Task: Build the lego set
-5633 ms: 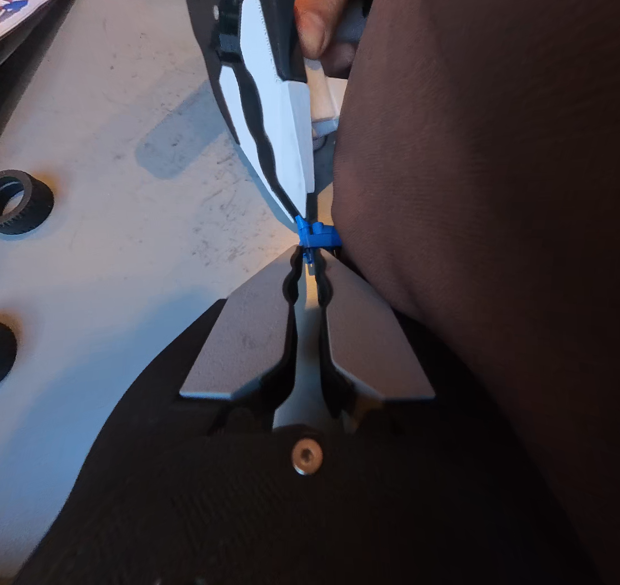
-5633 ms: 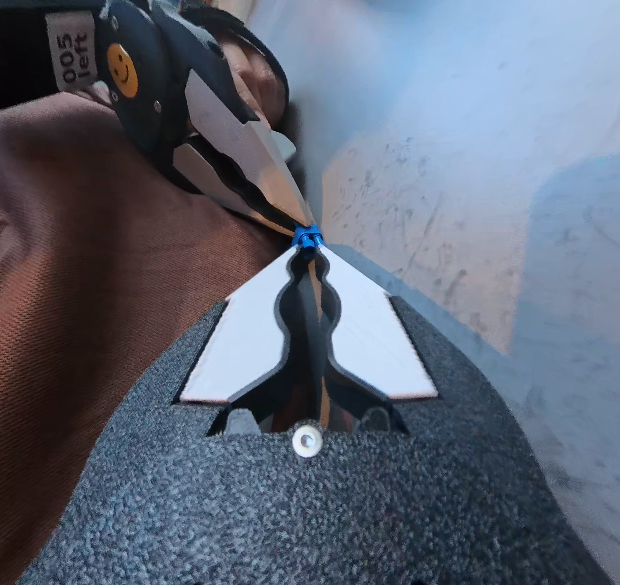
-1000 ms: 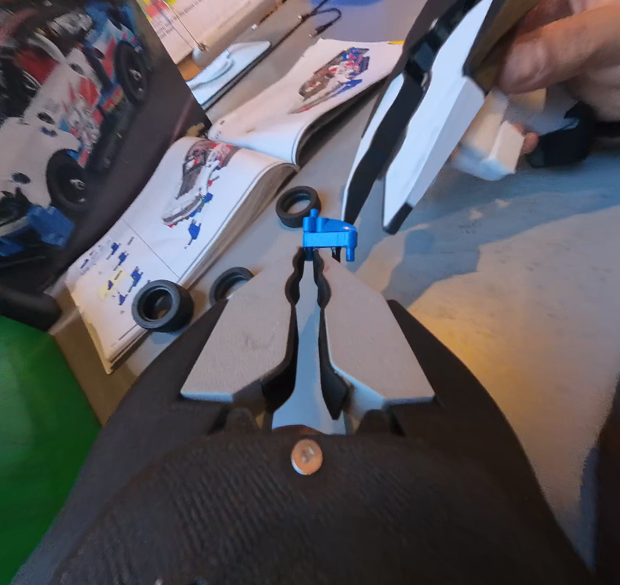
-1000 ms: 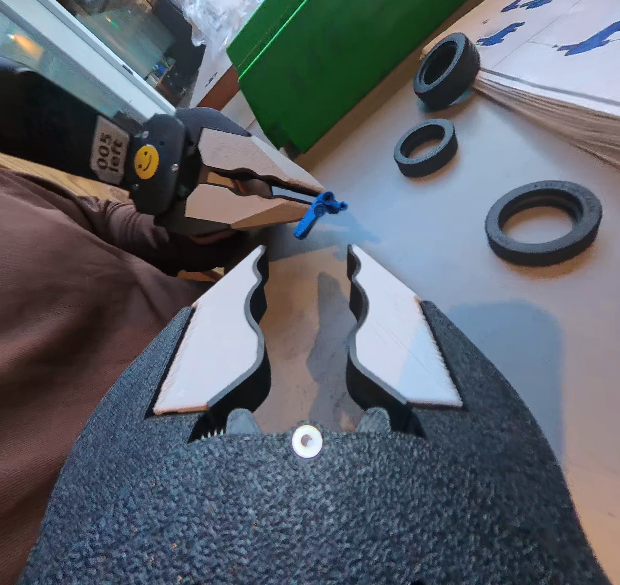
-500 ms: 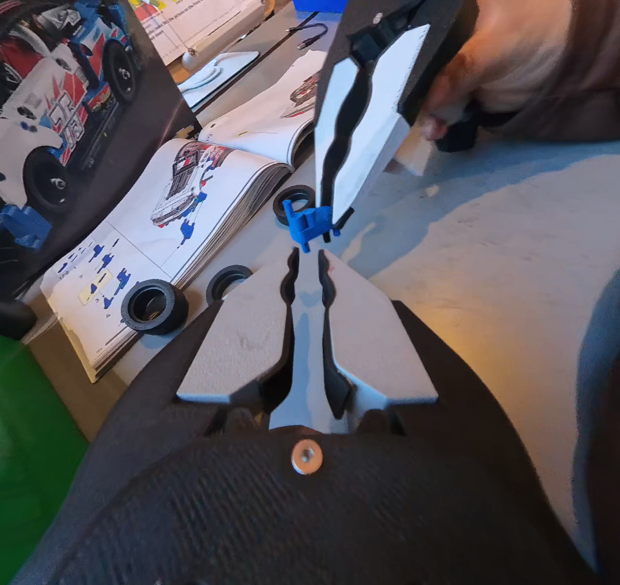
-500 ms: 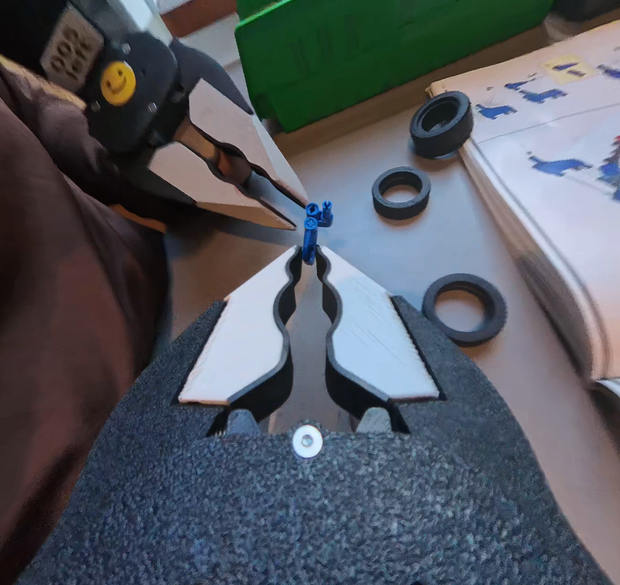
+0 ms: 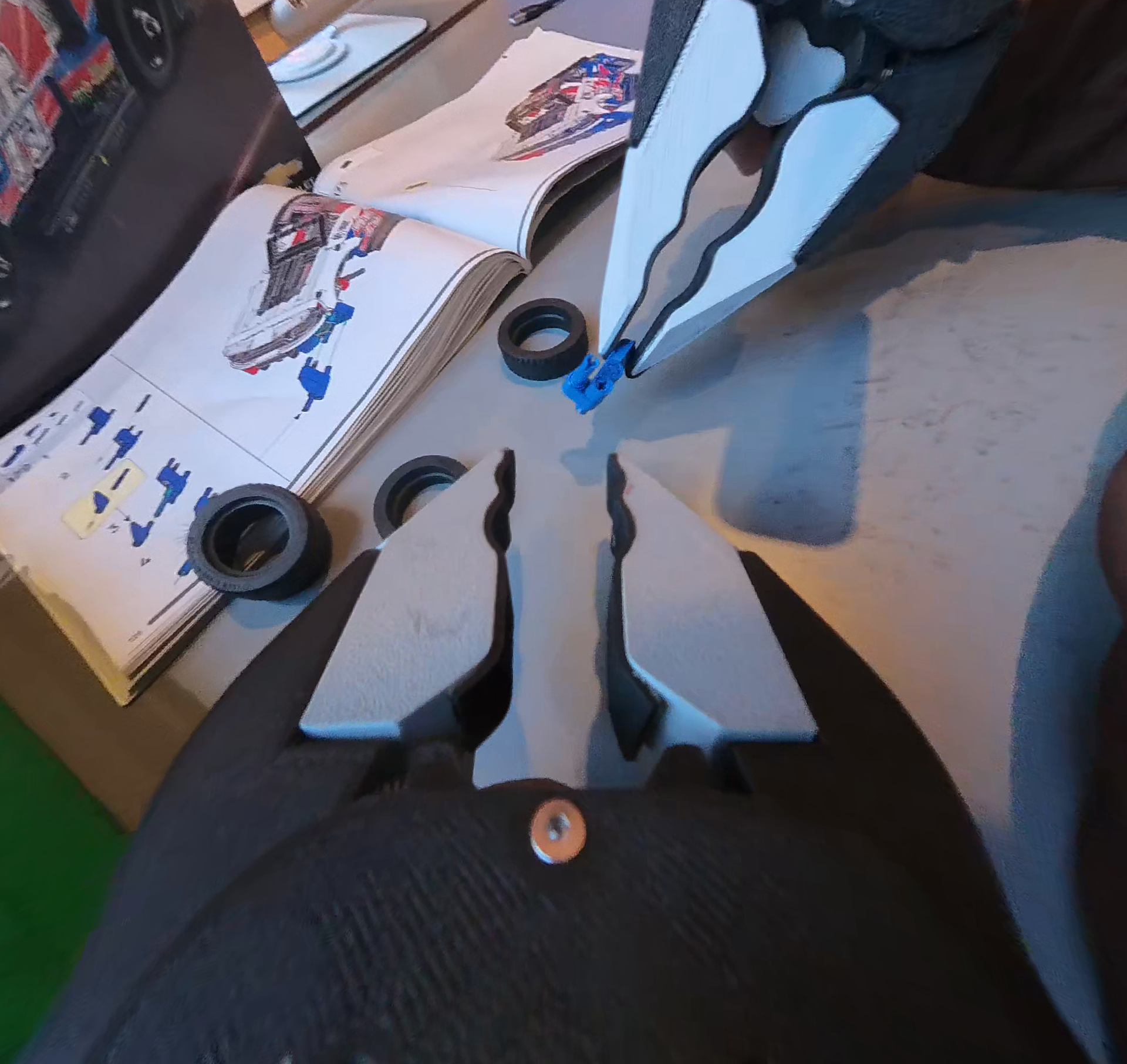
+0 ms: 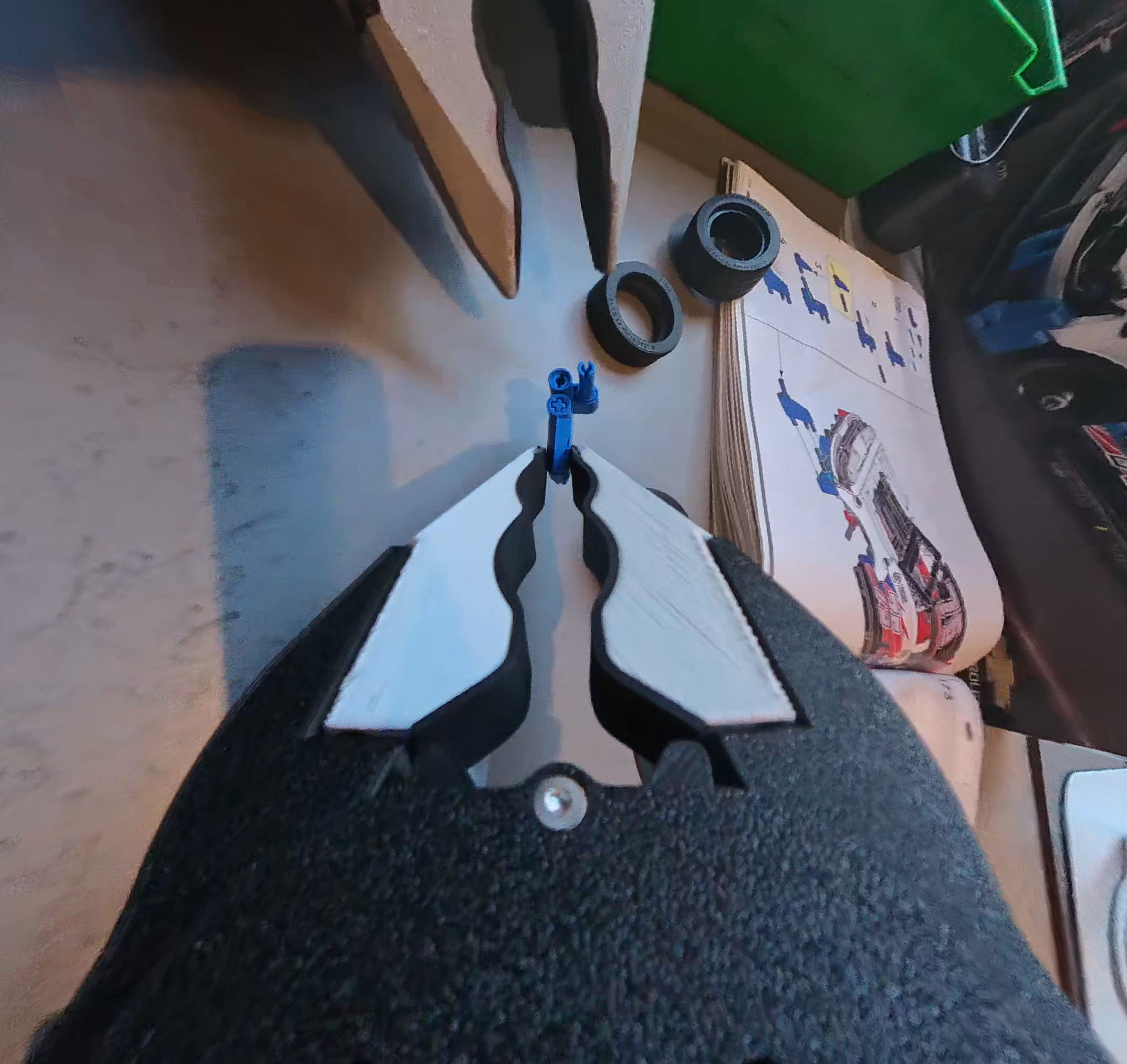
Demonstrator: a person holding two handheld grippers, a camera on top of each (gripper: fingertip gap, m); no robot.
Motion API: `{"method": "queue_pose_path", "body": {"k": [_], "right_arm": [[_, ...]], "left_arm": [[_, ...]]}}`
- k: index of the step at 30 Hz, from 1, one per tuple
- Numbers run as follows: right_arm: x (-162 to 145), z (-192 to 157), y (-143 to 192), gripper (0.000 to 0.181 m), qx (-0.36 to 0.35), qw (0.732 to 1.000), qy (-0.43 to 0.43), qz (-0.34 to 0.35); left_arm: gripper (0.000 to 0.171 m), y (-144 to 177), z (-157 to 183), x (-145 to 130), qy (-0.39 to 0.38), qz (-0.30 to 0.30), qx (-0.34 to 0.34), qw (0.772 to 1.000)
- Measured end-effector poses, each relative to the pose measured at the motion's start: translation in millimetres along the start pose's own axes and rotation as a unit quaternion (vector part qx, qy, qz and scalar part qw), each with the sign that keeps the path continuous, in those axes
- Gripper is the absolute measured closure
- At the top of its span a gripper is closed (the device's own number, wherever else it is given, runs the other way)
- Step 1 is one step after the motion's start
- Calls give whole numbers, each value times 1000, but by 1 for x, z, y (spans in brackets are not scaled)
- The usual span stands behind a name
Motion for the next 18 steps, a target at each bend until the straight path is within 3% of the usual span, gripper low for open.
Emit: {"method": "queue_pose_path", "body": {"k": [7, 14, 18], "right_arm": [[3, -5, 11, 173, 3, 1000, -15, 3], [9, -26, 41, 173, 3, 1000, 0, -5], [1, -40, 55, 173, 10, 999, -18, -35]], "left_arm": [[130, -11, 15, 17, -1, 34, -66, 997], [139, -22, 39, 42, -37, 78, -127, 988], [151, -23, 55, 53, -111, 92, -129, 981]]}}
Point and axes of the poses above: each gripper's, where its closed fingertips meet, y back along the fingers, x out of its top, z = x × y across the jaws, the point moved 2 cm from there along y, back along the fingers, and after that the axes turned 14 degrees about -y, right-handed, at the moved point
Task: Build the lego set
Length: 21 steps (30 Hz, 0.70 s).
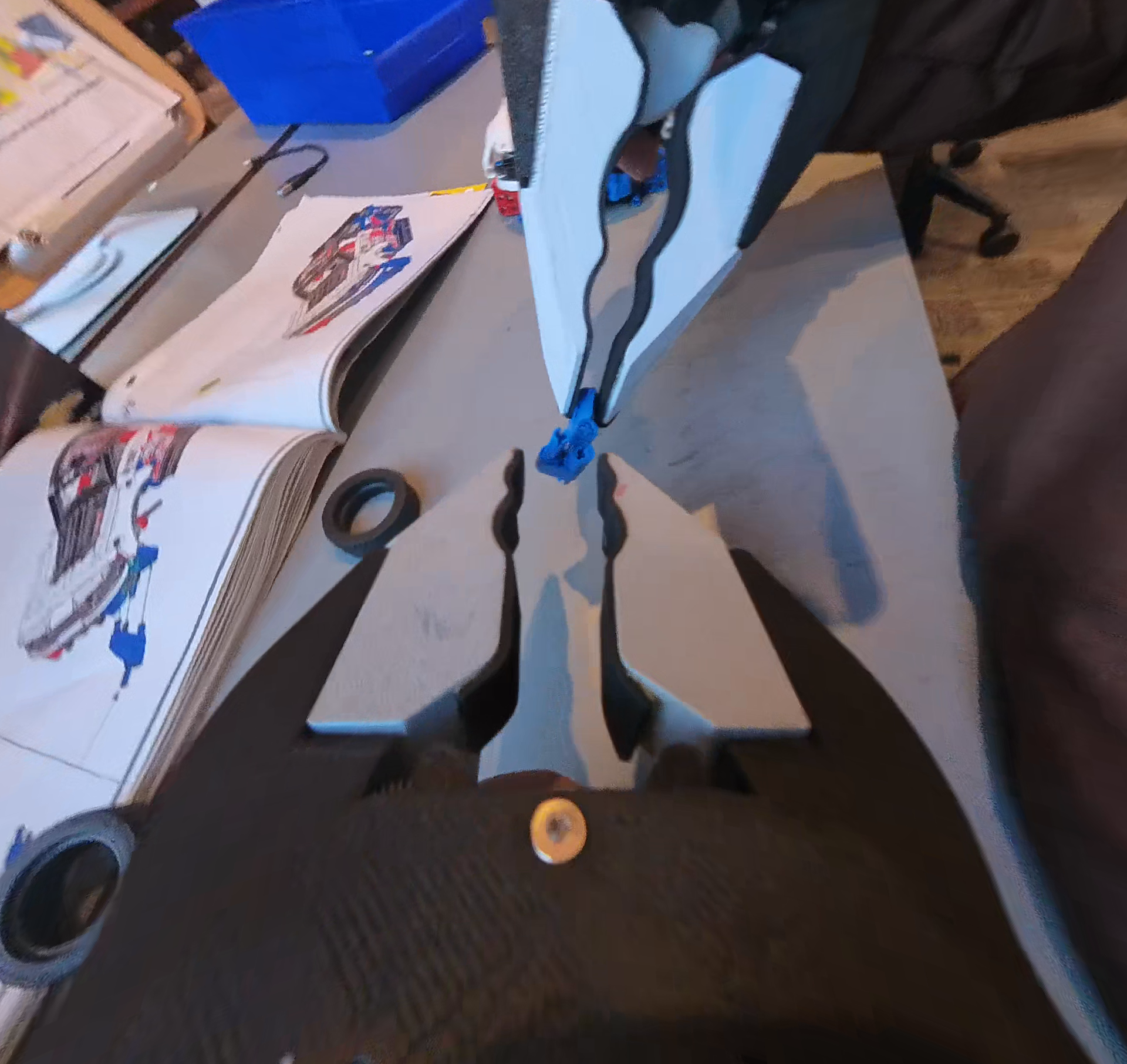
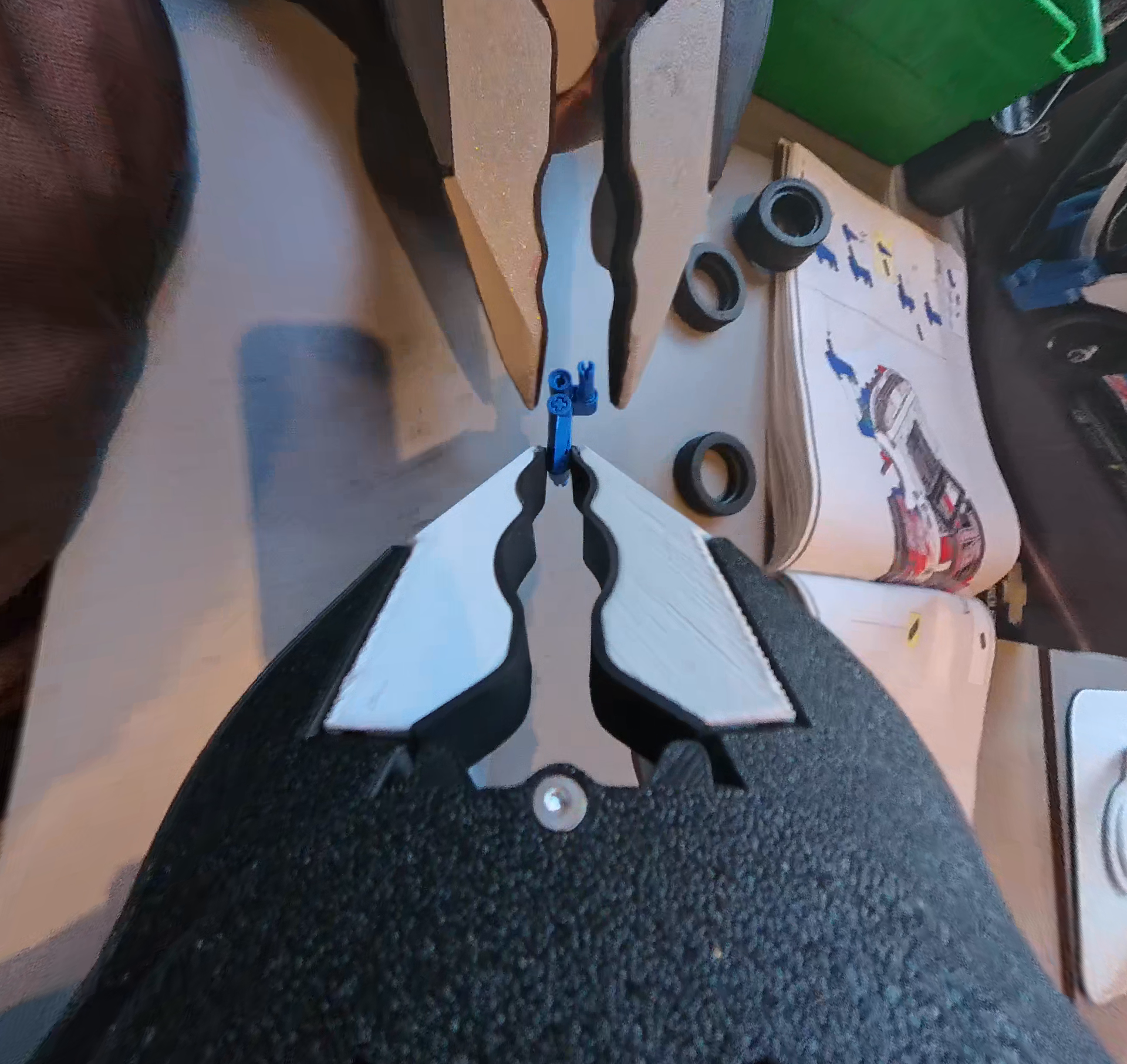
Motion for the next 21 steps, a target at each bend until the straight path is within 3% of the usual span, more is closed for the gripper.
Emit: {"method": "queue_pose_path", "body": {"k": [5, 11, 16, 21], "right_arm": [[-2, -10, 13, 173, -8, 1000, -13, -12], [6, 4, 21, 171, -39, 997, -61, 40], [11, 44, 26, 167, -82, 972, -184, 123], [26, 62, 32, 168, 30, 896, -367, 248]], "left_arm": [[159, -8, 10, 9, -83, -16, 20, 996], [159, -1, -6, 14, -74, 17, 96, 992], [159, 18, -40, 14, 33, 83, 165, 982], [159, 28, -57, 13, 172, 165, 148, 960]]}}
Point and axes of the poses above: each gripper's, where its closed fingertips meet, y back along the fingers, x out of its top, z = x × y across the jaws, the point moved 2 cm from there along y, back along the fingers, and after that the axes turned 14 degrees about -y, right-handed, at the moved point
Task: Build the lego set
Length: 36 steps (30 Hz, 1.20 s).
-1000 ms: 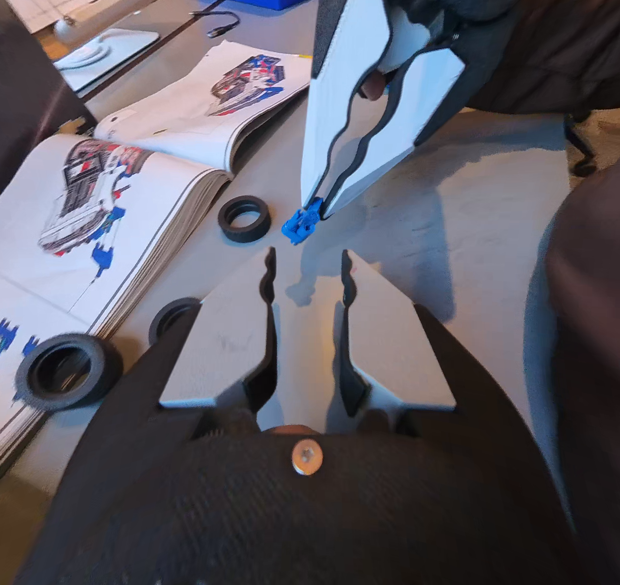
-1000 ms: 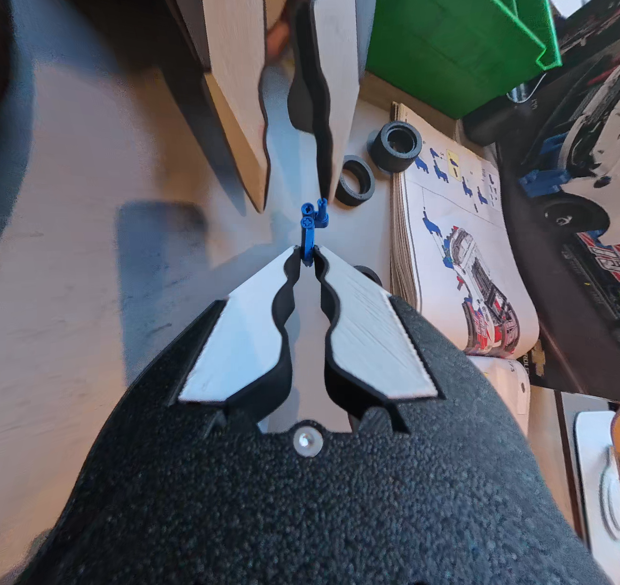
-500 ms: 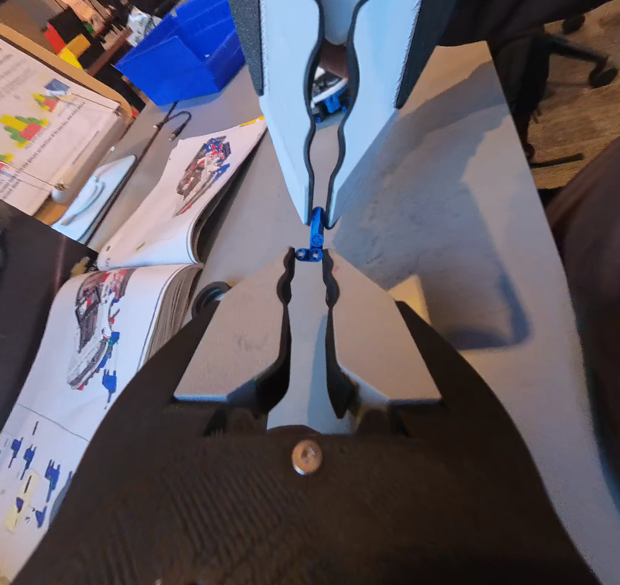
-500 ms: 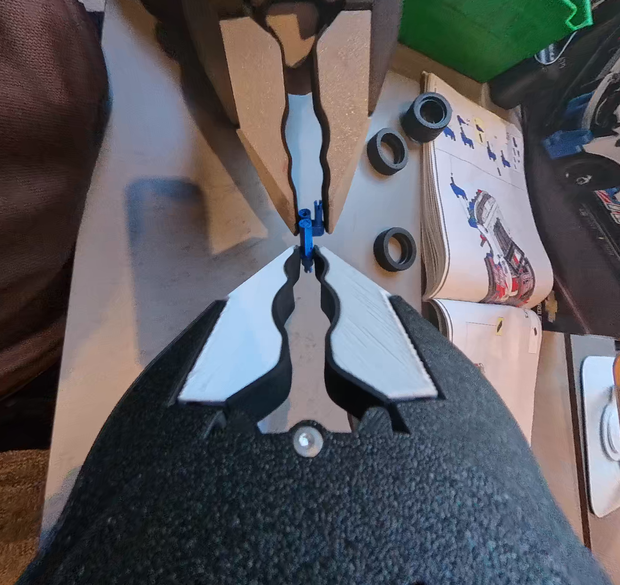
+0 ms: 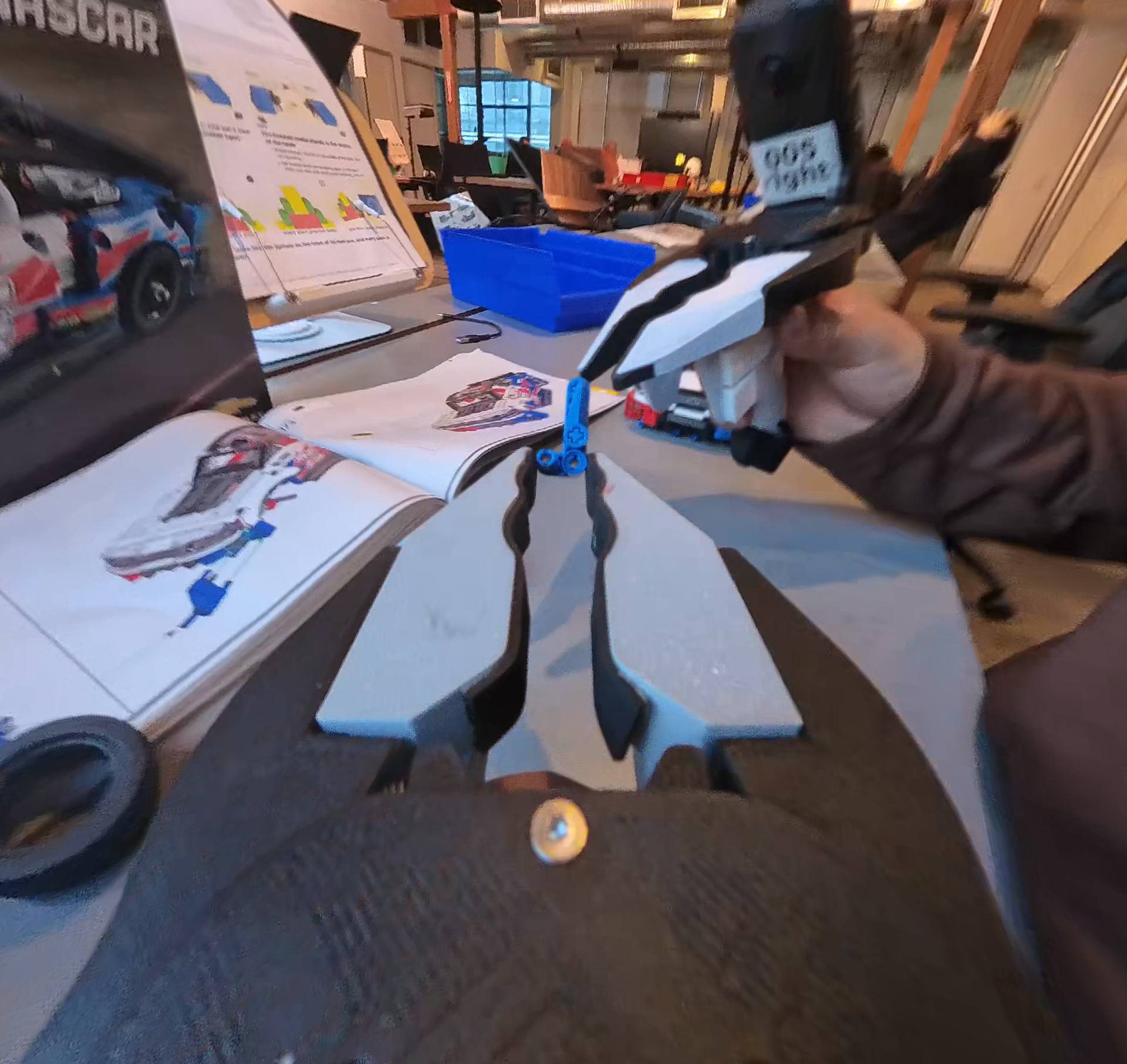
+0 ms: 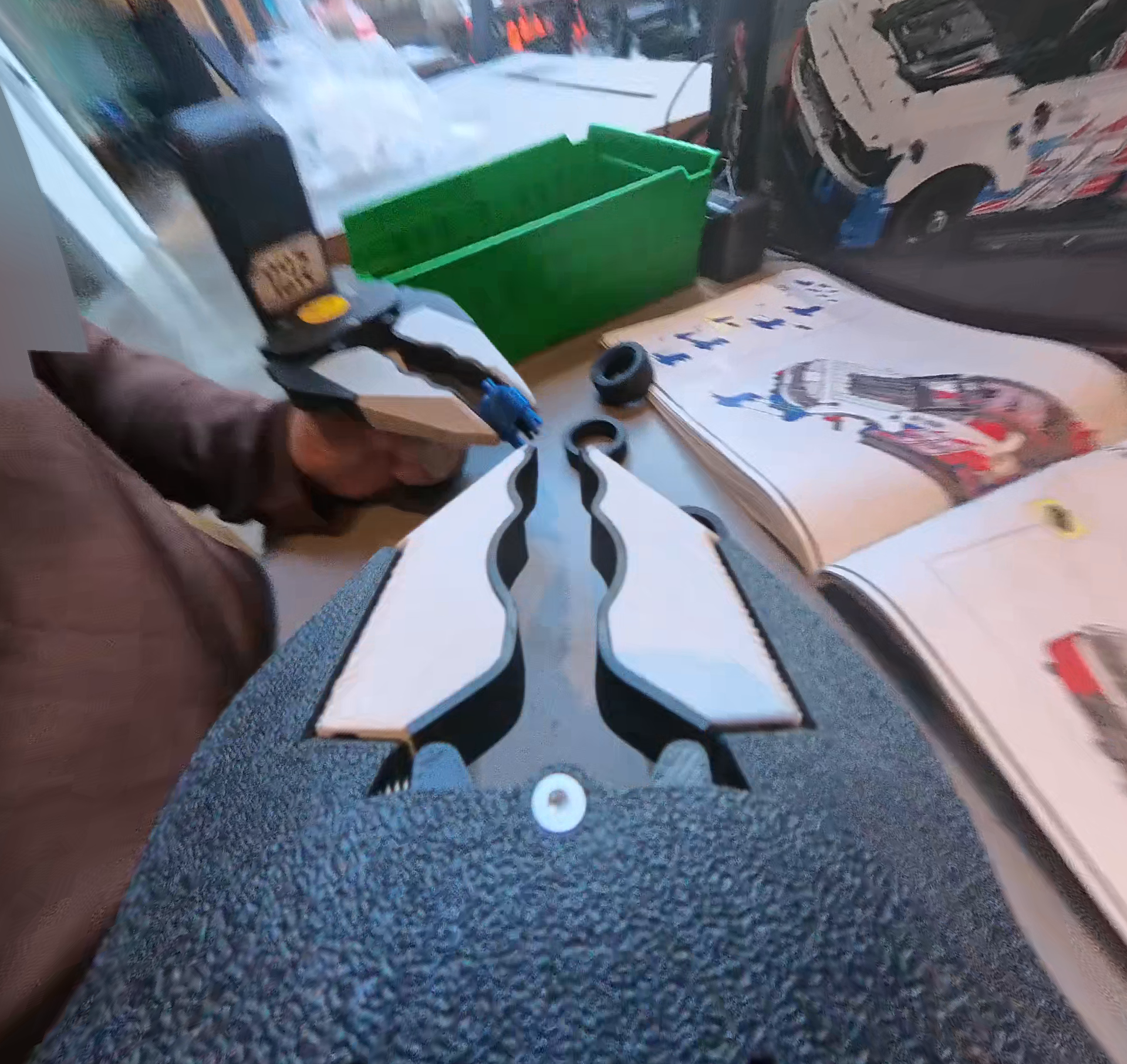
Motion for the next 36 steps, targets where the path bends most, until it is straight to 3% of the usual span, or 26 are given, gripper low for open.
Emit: {"method": "queue_pose_path", "body": {"k": [5, 10, 16, 21, 23, 29, 36], "right_arm": [[4, -1, -12, 168, 59, 995, -79, 3], [-1, -3, -22, 147, 69, 989, -129, -14], [3, -8, -23, 135, 69, 985, -161, 5], [2, -9, -30, 141, 64, 980, -188, 5], [2, -13, -31, 158, 83, 976, -203, 8], [1, -13, -30, 158, 74, 974, -213, 8], [3, -5, -24, 159, 40, 977, -210, 6]], "left_arm": [[159, 0, -4, 2, 44, 18, -8, 999], [159, 2, -10, 0, -29, -8, 48, 998], [159, 0, -6, 1, -110, -37, 86, 989], [159, -2, 0, 2, -140, -44, 89, 985], [159, -3, 3, 3, -150, -45, 86, 984], [159, -5, 4, 0, -135, -52, 78, 986], [142, -11, 12, -8, -135, -73, 50, 987]]}}
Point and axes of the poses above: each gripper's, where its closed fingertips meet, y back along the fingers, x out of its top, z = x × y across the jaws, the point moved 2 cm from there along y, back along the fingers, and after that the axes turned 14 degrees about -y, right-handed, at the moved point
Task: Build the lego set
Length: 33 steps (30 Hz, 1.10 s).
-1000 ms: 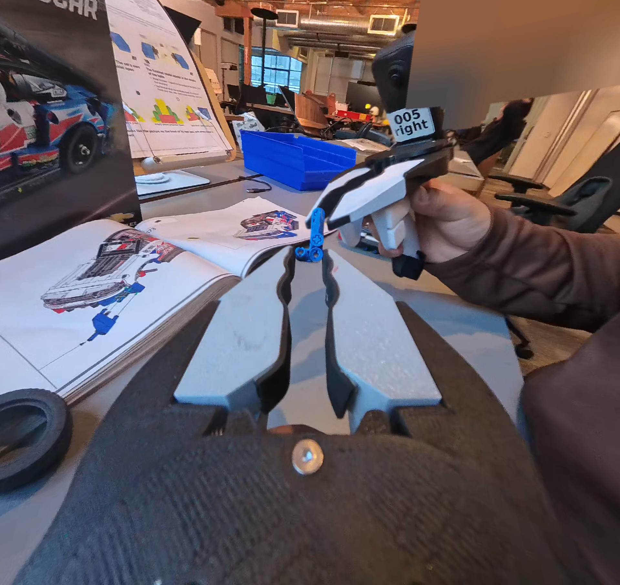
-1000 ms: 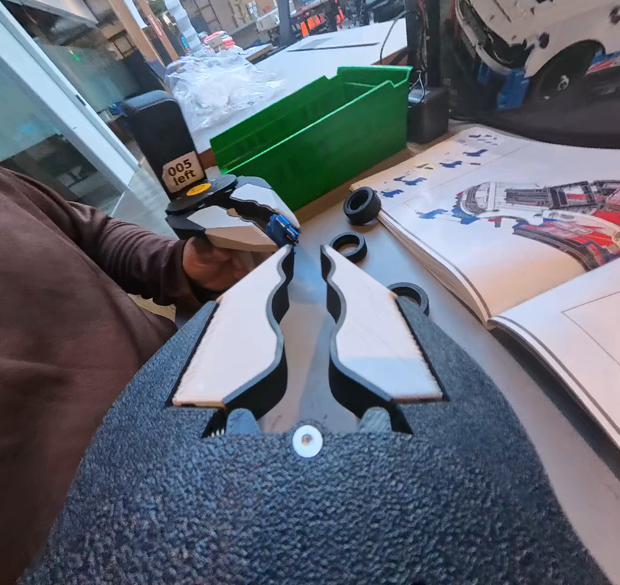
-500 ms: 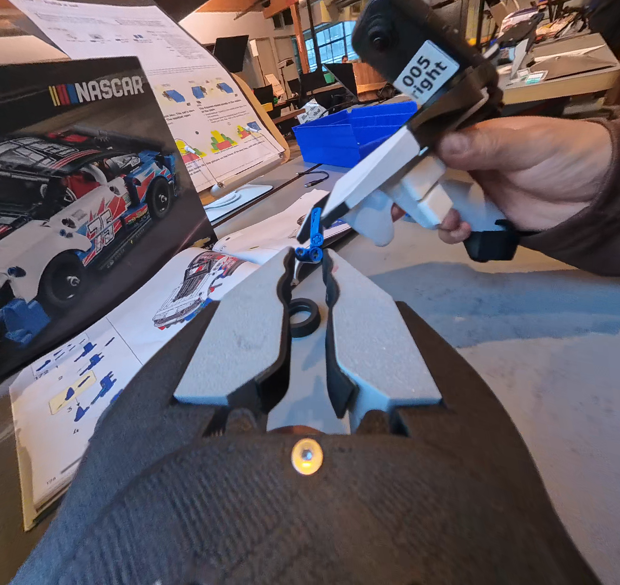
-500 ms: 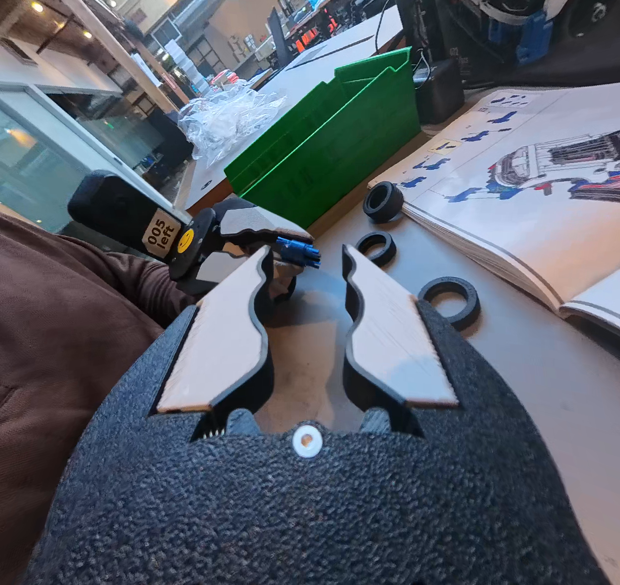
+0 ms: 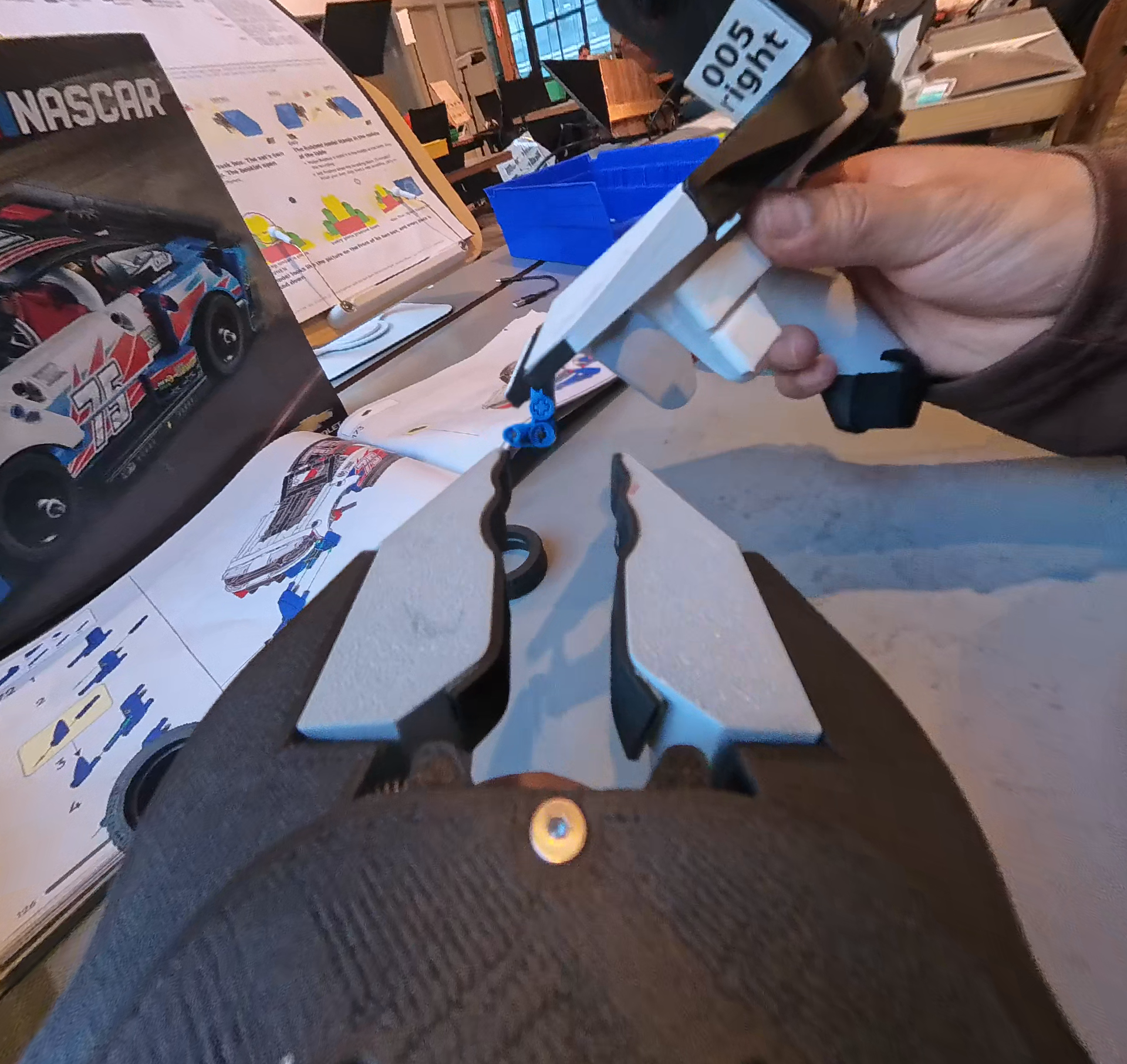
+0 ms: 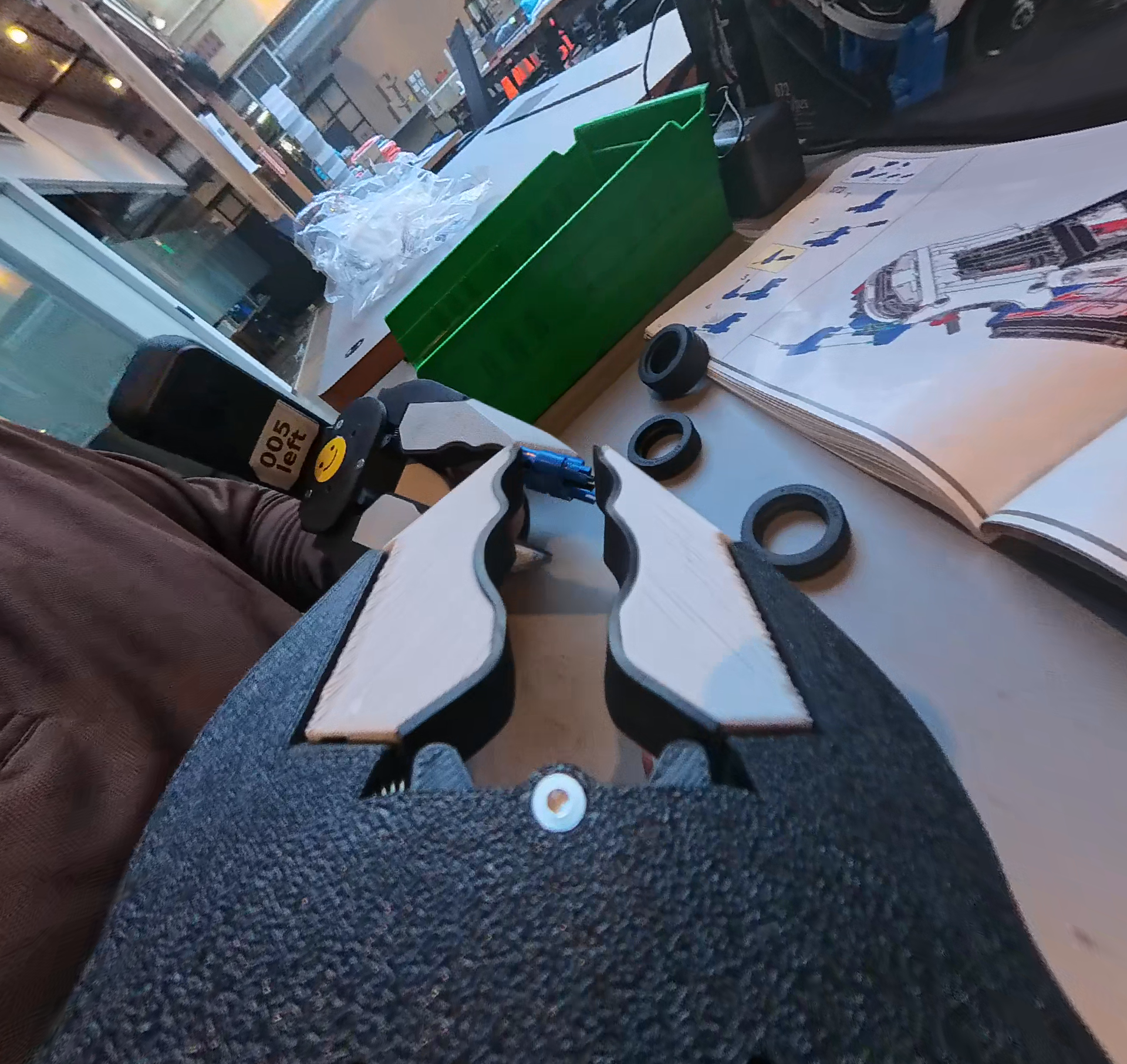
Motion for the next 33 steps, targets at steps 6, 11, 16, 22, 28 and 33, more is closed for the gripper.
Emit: {"method": "queue_pose_path", "body": {"k": [6, 11, 16, 22, 28, 33], "right_arm": [[3, 7, 20, 159, -42, 999, 5, 4], [-1, 9, 44, 159, -75, 997, -5, 14], [-14, 1, 66, 159, -103, 994, -3, 25], [-37, -3, 91, 158, -167, 985, 23, 32], [-63, 6, 115, 158, -222, 974, 17, 37], [-60, 9, 127, 158, -232, 971, 25, 42]], "left_arm": [[142, -1, -1, -7, -1, -19, -7, 1000], [144, -3, 5, -12, -12, -36, -24, 999], [145, -3, 11, -13, -40, -43, -31, 998], [145, 1, 20, -12, -41, -43, -49, 997], [145, -1, 46, -8, -77, -49, -90, 992], [145, -1, 54, -9, -99, -56, -100, 988]]}}
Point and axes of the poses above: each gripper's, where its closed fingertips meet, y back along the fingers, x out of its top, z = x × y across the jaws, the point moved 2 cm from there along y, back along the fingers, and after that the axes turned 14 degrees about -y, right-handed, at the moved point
